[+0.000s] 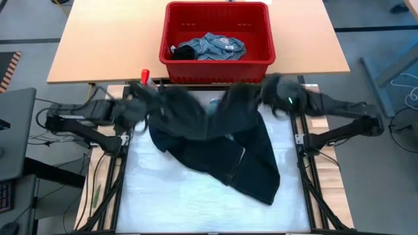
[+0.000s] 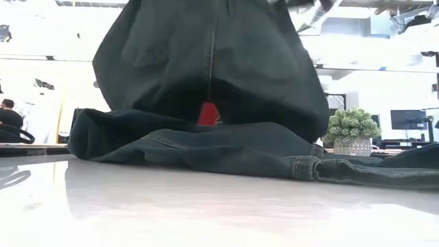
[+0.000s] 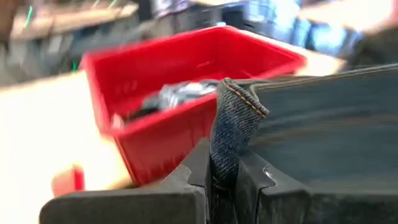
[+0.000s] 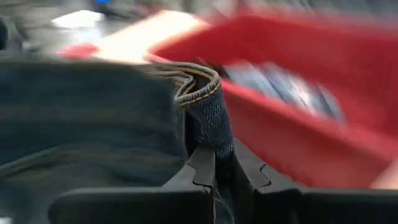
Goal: Fold Laundry from Bin
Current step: Fold the black pants from the red laundry bin
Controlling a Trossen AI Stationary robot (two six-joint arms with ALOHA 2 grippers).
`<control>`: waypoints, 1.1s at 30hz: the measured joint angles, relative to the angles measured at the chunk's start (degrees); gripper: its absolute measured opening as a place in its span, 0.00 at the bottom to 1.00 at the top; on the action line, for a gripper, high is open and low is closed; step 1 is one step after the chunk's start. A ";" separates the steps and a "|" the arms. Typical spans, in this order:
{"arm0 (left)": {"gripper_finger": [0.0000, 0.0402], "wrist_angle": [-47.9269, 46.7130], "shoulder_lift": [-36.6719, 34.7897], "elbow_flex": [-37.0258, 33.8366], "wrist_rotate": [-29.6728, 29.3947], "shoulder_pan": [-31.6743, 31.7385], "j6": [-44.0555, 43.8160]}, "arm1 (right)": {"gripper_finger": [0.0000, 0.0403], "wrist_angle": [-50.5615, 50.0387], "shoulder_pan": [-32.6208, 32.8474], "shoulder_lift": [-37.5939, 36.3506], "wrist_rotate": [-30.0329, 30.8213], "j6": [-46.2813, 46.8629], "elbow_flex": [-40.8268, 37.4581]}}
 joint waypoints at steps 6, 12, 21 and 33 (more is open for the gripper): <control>0.04 0.17 0.90 -8.62 2.58 1.76 -27.46 | 0.11 -1.45 -2.04 0.10 0.04 17.72 -5.98; 0.04 16.19 6.93 -19.76 6.73 -2.01 -39.73 | 0.11 7.56 4.19 2.88 1.55 27.38 -13.42; 0.04 35.32 15.07 -21.82 8.02 -3.77 -39.50 | 0.11 15.17 10.91 11.20 1.92 32.74 -14.94; 0.04 52.65 9.97 -21.69 6.13 -3.80 -23.28 | 0.13 31.48 15.03 12.44 1.59 30.31 -14.96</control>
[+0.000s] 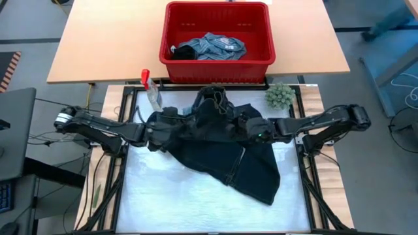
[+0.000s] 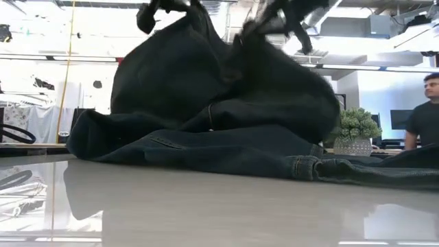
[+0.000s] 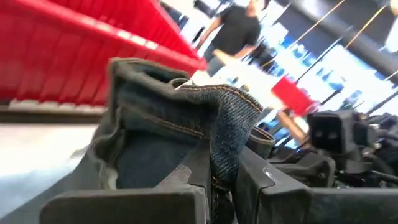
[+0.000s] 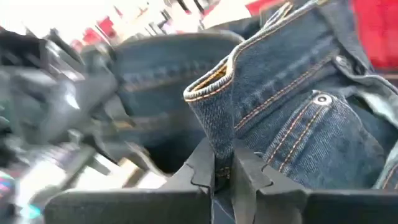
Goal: Fold Laundry from Bin
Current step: Fold the black pants from the red laundry bin
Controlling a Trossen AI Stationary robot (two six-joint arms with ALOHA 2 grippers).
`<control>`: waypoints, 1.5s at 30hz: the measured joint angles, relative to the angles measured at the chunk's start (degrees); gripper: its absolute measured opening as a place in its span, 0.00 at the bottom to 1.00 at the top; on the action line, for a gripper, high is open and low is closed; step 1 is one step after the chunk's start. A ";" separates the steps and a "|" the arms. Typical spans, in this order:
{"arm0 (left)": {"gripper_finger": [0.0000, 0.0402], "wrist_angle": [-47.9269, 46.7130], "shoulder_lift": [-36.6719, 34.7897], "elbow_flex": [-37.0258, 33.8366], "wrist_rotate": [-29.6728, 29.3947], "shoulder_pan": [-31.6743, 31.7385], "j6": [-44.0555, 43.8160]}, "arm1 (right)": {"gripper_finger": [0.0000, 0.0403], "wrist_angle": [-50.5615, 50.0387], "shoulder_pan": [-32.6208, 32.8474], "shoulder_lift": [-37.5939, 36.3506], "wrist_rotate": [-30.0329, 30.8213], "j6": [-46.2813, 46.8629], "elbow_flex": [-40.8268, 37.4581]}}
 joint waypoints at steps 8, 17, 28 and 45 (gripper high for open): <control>0.04 14.82 1.17 0.00 5.88 0.00 8.68 | 0.14 17.59 -0.71 1.17 -5.67 -0.21 0.07; 0.04 20.96 4.45 -0.02 12.24 0.47 16.74 | 0.14 23.19 -1.66 2.03 -10.06 -1.41 0.61; 0.04 20.77 3.59 0.00 12.07 1.63 24.33 | 0.14 20.83 -1.96 -0.82 -16.49 -8.96 0.64; 0.04 16.67 0.60 0.02 9.80 2.54 22.94 | 0.14 18.99 -1.96 -0.85 -13.70 -12.40 0.79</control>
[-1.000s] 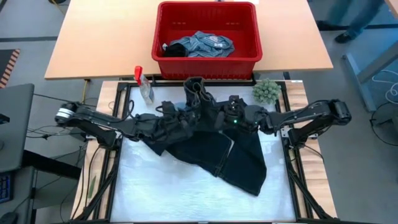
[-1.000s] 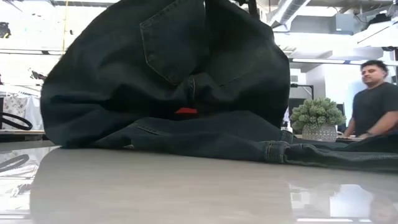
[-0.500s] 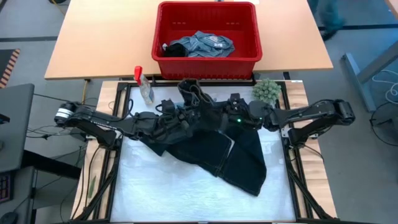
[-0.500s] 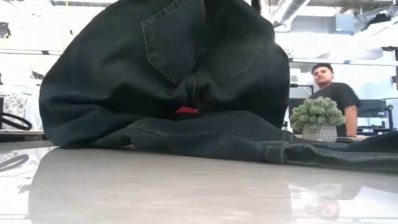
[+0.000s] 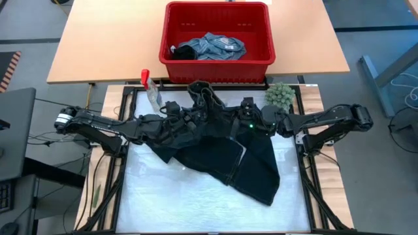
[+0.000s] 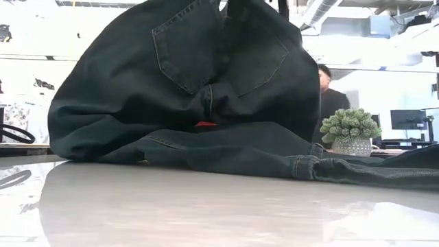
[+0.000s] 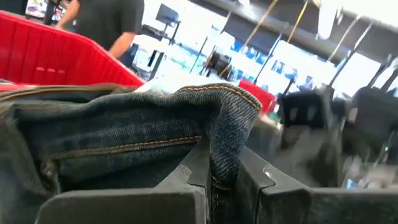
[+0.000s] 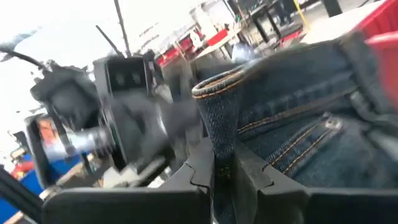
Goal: Fold Laundry from Bin
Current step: Fold the black pants from the red laundry bin
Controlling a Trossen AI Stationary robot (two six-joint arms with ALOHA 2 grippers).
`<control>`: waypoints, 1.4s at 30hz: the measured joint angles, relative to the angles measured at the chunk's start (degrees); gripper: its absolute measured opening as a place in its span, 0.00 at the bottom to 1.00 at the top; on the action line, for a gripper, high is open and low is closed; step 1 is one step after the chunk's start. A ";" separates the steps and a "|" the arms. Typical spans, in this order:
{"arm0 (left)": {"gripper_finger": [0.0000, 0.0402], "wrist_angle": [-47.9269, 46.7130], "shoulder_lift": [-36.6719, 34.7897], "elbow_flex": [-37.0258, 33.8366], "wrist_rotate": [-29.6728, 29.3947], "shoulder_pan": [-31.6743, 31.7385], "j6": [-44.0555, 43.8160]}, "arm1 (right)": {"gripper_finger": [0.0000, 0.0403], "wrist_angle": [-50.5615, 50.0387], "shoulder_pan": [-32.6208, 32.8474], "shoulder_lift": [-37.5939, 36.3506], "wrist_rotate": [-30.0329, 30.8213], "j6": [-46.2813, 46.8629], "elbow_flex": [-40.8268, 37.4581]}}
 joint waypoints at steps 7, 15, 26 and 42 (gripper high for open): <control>0.05 0.98 1.95 0.02 0.85 0.98 -3.12 | 0.14 4.26 0.04 4.08 -3.15 -0.21 0.51; 0.05 0.86 2.82 0.02 0.98 1.13 -4.00 | 0.35 3.85 0.02 7.24 -7.18 -1.34 2.69; 0.05 0.27 2.94 0.00 1.65 1.17 -7.18 | 0.80 1.25 0.17 7.38 -5.41 -5.42 2.73; 0.05 -1.71 4.48 0.00 2.75 1.81 -14.89 | 0.79 -0.06 1.10 8.48 3.64 -8.59 2.67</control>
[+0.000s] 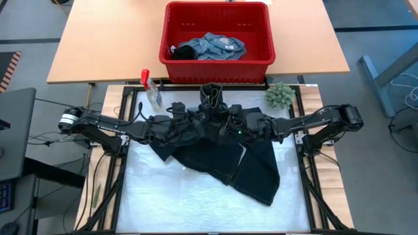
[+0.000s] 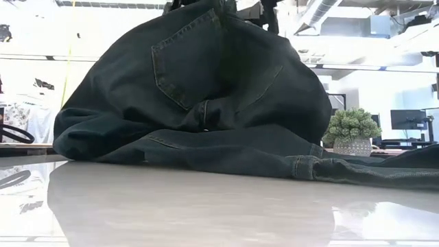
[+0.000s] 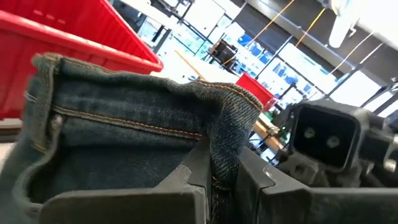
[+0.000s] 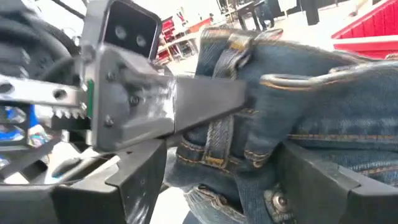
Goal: Fold Laundry from Bin
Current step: Fold the black pants from the red laundry bin
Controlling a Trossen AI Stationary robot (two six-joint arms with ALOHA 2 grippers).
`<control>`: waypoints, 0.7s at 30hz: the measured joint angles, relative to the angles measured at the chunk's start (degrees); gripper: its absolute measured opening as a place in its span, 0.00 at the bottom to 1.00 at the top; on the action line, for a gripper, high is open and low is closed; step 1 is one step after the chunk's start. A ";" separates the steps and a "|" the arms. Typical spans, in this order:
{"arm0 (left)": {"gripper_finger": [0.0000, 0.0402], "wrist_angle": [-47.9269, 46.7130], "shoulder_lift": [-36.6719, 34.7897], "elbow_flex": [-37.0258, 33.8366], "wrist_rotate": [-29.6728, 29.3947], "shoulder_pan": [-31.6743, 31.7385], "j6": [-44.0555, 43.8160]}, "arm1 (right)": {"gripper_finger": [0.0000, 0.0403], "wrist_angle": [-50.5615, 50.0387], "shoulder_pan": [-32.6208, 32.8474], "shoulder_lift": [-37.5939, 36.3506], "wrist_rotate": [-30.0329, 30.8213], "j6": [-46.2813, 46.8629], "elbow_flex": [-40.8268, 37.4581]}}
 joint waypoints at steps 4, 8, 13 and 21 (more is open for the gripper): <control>0.05 0.53 1.30 -0.02 0.91 0.52 -1.11 | 0.79 -1.30 0.62 2.20 0.57 -0.14 0.79; 0.05 0.62 1.28 -0.02 1.47 0.87 -0.52 | 0.79 -3.13 1.32 3.80 2.69 -0.11 2.86; 0.05 0.65 1.25 -0.02 1.47 0.97 -0.22 | 0.72 -7.11 1.48 3.43 7.38 -1.58 4.11; 0.23 0.47 0.97 -0.02 7.55 2.28 -0.59 | 0.24 -8.85 1.46 3.23 8.07 -1.87 4.11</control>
